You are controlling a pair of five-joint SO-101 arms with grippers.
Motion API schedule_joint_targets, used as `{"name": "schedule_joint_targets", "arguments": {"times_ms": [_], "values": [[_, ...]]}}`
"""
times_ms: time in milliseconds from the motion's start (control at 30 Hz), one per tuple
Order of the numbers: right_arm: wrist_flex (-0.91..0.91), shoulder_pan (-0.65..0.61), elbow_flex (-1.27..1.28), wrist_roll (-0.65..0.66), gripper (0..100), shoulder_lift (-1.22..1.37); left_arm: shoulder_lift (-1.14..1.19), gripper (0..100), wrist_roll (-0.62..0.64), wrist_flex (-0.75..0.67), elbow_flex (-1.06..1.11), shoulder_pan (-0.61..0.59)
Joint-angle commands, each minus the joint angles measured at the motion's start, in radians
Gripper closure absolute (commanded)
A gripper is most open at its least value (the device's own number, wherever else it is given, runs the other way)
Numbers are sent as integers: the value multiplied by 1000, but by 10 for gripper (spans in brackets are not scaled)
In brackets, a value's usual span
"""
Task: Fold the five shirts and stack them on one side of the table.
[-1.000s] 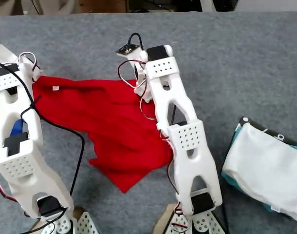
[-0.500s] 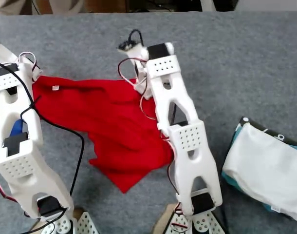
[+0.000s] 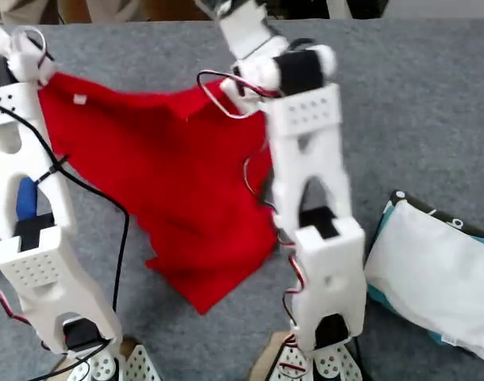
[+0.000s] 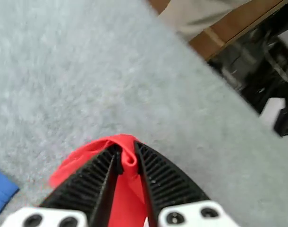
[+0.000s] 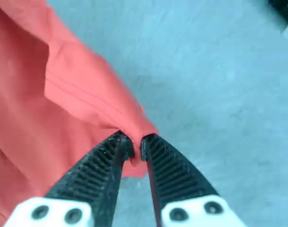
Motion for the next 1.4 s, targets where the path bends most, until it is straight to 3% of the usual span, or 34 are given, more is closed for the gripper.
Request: {"name": "schedule_joint_targets", "arguments": {"times_ms": [0,300,467,700,900,1167,1367], "values": [[8,73,-70,-9,992,-206,-13,981,-64,147,-305,17],[-44,113,-150,-8,993,-552,-22,981,-262,430,-761,51],[-71,114,-145,-8,993,-682,-137,982,-296,430,-726,2],[-160,116,-148,-9,994,-803,-460,982,-328,430,-486,-58],[-203,214,-143,43,994,-898,-762,981,-376,430,-160,-109],[-170,223,-142,46,993,-987,-1161,981,-419,427,299,-130],[-32,219,-122,83,993,-1007,-1428,981,-419,425,563,-130]]}}
